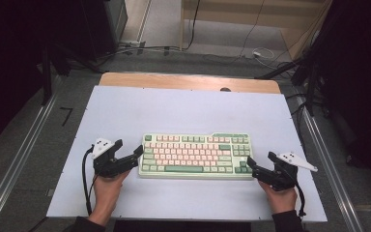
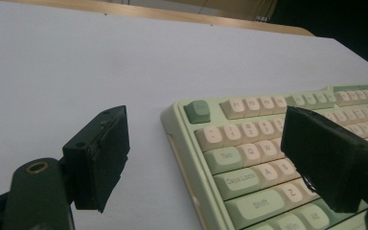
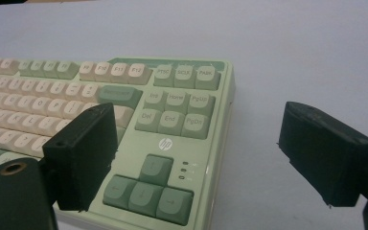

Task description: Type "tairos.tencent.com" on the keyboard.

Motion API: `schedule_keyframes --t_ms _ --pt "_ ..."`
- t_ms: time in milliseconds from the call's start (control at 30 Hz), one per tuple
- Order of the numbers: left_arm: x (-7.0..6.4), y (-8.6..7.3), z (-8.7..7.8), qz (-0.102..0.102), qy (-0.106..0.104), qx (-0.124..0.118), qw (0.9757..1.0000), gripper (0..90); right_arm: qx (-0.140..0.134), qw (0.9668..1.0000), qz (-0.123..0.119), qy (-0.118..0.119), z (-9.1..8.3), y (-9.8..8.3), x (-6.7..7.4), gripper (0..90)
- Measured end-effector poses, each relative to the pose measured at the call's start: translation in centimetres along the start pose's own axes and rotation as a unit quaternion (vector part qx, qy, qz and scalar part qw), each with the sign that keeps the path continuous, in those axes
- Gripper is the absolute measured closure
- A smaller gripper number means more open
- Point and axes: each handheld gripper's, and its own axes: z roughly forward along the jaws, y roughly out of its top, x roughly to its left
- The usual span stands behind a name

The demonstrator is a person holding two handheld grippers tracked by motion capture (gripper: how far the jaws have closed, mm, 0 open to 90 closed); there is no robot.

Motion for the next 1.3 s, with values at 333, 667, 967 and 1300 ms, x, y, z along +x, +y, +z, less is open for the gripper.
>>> schedule_keyframes --t_ms 333,667,967,1300 --pt "-1.8 0.7 0.6 0.011 -0.015 -0.002 0.9998 29.3 -0.001 1.0 -0.002 -0.001 0.0 0.0 0.1 11.7" --pt "-4.5 1.5 3.5 0.056 -0.121 0.037 0.9903 85.5 0.0 1.0 -0.002 -0.002 0.0 0.0 0.2 11.7" --pt "-7.0 1.5 6.2 0.09 -0.129 0.084 0.984 90.0 0.001 1.0 -0.002 -0.002 0.0 0.0 0.2 11.7" --pt "-8.2 0.9 8.5 0.099 -0.124 0.136 0.978 90.0 0.003 1.0 -0.004 -0.001 0.0 0.0 0.3 11.7"
